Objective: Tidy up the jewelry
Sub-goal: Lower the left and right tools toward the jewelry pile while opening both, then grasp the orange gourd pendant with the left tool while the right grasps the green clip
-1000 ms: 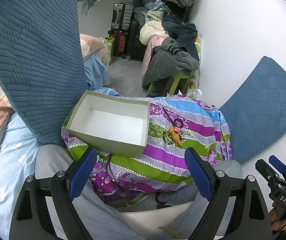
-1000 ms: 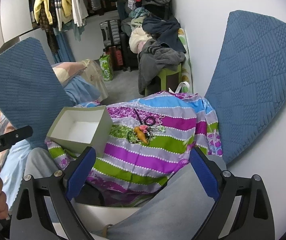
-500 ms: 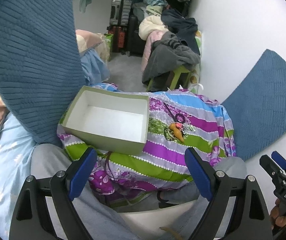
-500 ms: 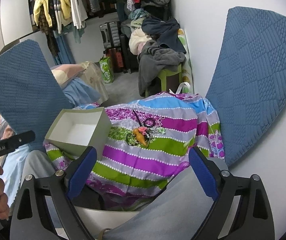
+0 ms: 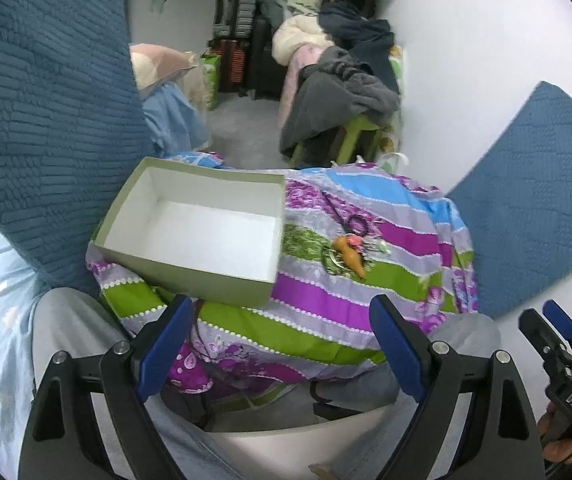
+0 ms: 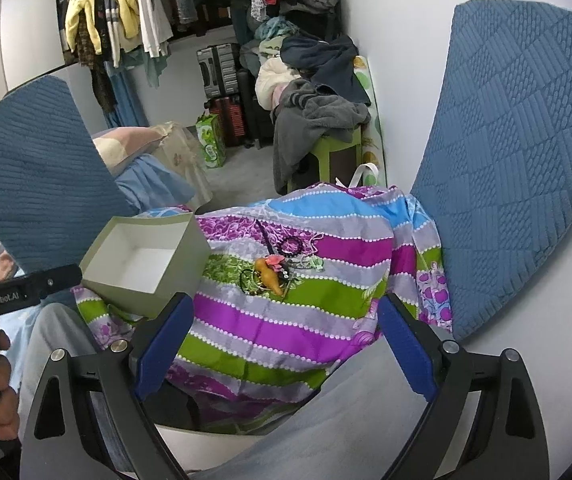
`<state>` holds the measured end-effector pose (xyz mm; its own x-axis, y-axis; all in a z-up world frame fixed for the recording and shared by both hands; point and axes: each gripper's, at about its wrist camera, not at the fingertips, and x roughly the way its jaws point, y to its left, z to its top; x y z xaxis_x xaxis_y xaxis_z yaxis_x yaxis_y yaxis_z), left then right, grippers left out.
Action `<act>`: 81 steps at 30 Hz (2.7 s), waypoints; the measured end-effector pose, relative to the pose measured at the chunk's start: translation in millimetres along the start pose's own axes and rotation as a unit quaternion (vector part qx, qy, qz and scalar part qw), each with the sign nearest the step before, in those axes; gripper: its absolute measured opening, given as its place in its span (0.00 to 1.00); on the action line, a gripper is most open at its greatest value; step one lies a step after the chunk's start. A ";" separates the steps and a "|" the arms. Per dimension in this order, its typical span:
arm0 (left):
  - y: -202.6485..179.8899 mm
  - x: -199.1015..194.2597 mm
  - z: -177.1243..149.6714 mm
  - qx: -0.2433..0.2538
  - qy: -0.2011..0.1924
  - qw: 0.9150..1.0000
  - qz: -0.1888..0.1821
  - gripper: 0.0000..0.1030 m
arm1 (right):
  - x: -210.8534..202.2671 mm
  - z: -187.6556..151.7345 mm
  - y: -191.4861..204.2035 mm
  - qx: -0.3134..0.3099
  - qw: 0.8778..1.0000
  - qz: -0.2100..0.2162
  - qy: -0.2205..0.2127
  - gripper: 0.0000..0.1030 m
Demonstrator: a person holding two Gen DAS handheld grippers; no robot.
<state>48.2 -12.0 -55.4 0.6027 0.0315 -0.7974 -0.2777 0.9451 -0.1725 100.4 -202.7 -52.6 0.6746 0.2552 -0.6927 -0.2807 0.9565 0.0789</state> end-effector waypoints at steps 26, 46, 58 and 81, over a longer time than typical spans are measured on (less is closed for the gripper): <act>-53.4 115.1 43.4 0.014 -0.003 1.000 -0.017 0.86 | 147.8 18.2 -68.5 0.003 1.000 0.016 0.001 0.53; -102.0 271.1 27.5 0.002 0.139 0.985 -0.104 0.54 | 257.4 23.4 -89.6 -0.025 0.993 0.066 0.094 0.36; -99.3 333.0 18.7 -0.027 0.167 0.980 -0.106 0.44 | 325.5 13.7 -84.5 -0.052 0.984 0.090 0.147 0.32; -107.5 321.0 22.8 0.008 0.152 0.982 -0.111 0.28 | 315.5 9.0 -65.3 -0.086 0.983 0.059 0.149 0.21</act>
<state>288.5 -96.1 -279.5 0.3953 -0.2728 -0.8771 -0.1502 0.9228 -0.3547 337.7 -183.4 -269.9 0.4082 0.2854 -0.8672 -0.4735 0.8783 0.0662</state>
